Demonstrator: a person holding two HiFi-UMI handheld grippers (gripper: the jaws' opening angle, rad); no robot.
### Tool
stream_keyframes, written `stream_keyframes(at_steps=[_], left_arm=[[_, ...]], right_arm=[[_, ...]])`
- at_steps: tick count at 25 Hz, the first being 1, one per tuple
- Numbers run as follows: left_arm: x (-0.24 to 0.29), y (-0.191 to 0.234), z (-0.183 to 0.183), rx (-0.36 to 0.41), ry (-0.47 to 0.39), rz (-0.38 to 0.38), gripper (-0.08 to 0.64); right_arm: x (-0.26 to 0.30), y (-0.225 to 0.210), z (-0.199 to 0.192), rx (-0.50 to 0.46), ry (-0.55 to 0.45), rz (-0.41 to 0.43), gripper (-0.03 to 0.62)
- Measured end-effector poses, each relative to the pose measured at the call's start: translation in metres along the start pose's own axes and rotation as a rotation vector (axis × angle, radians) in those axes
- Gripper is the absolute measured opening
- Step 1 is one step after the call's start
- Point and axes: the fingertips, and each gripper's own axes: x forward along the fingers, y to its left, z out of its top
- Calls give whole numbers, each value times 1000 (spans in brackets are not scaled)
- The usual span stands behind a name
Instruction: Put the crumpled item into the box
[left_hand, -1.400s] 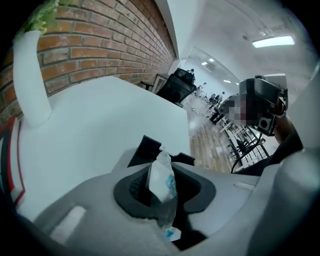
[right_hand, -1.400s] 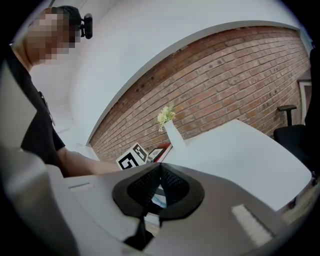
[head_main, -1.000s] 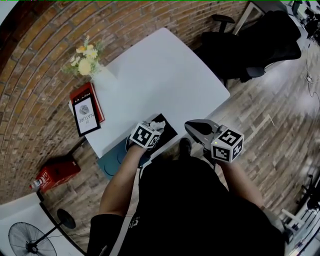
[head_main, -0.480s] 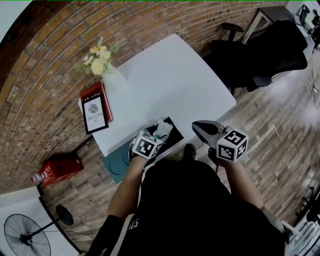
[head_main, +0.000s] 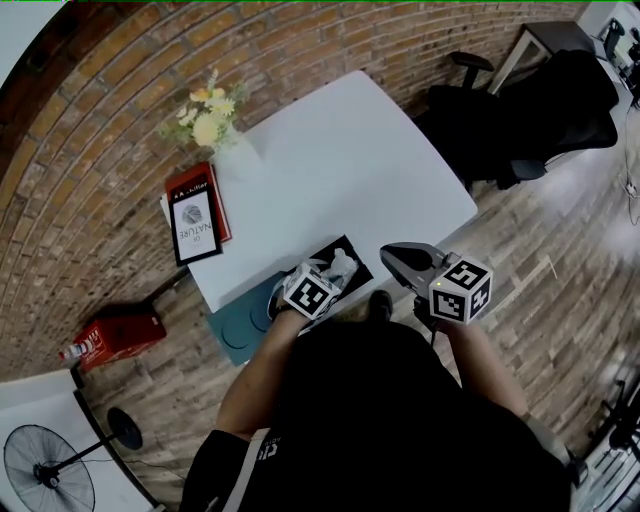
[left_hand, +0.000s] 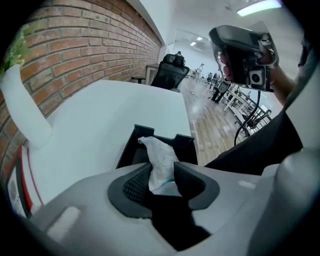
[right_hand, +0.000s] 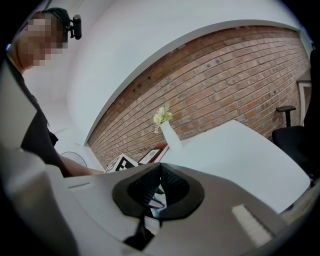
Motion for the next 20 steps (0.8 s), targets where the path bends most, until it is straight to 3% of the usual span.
stream_keyframes(at_steps=[5,8,10,14,20], left_arm=[[0,-11,-7,55,28,-61,137],[-3,-5,1,112,4,-15,163],[-13,2,12,117,-36,34,221],[-46,7,33,87,-158,74,260],[-114,24,61,46,-343,165,261]], right_arm=[[-2,0,1,-3,-2,-7,2],[-1,4,0,-8,2,-3,2],[-1,5,0,-10,1,-1,2],[-4,4,1,-5,-13,-11,2],[-1,3,3,-12,-23,0,1]])
